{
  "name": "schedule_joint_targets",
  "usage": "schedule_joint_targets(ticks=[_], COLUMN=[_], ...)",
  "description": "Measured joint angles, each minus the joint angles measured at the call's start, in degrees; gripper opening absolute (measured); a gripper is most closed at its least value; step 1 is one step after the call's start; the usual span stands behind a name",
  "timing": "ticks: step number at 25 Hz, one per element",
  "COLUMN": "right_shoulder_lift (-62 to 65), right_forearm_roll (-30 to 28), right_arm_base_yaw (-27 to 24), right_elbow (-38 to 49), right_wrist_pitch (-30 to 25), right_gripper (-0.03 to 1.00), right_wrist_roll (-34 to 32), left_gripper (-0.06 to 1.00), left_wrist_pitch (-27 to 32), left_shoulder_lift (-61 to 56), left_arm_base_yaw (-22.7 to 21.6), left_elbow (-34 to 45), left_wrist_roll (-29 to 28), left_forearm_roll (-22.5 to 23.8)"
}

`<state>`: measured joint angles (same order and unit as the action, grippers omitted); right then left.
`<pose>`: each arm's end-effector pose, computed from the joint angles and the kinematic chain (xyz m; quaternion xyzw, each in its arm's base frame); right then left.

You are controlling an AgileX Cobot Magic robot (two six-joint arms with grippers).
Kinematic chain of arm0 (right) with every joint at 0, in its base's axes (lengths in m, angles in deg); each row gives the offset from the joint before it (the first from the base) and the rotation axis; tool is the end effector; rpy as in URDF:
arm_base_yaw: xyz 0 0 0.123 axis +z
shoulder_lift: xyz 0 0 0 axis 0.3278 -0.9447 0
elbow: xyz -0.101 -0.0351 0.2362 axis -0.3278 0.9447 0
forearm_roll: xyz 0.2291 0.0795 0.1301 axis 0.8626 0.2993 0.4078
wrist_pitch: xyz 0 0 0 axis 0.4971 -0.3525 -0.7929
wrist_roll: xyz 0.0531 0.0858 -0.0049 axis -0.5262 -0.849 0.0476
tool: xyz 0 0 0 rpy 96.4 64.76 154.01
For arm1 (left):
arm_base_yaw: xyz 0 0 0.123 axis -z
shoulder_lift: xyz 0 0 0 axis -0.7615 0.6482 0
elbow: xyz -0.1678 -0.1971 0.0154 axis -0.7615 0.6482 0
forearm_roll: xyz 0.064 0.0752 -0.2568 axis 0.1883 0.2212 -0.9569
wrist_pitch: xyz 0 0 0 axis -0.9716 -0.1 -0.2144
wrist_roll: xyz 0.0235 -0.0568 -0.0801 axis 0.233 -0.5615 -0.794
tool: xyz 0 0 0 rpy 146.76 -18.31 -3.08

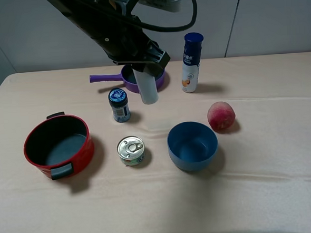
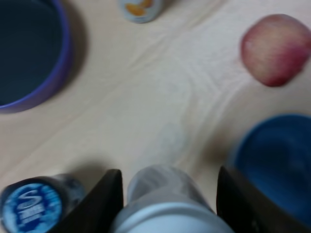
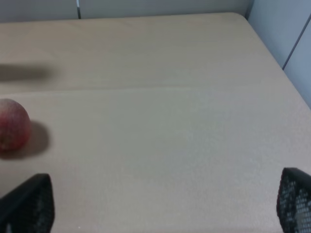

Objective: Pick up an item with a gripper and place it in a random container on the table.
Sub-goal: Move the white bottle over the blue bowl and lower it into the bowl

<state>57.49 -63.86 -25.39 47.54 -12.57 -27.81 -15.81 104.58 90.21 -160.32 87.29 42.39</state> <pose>0.0502 -0.0111 0.2871 0.0496 0.8417 -0.0588 0.5345 0.3115 -0.2733 0.2309 0.3579 0.8642 -0.1335 0.3274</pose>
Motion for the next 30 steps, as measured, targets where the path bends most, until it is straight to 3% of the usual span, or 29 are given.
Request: schedule_joint_targets(ticks=[20,30], right_shoulder_lift=[0.0,0.0], right_forearm_roll=[0.0,0.0], right_arm_base_yaw=[0.0,0.0], right_elbow=[0.0,0.0], right_wrist_pitch=[0.0,0.0], right_gripper=[0.69,0.69], right_wrist_roll=[0.0,0.0], left_gripper=[0.45,0.45], left_wrist_pitch=[-0.8,-0.9], left_shoulder_lift=[0.9,1.9], left_arm_base_yaw=[9.8,12.9], left_elbow=[-2.0,-2.1], left_wrist_roll=[0.0,-2.8], left_forearm_roll=[0.1,4.6])
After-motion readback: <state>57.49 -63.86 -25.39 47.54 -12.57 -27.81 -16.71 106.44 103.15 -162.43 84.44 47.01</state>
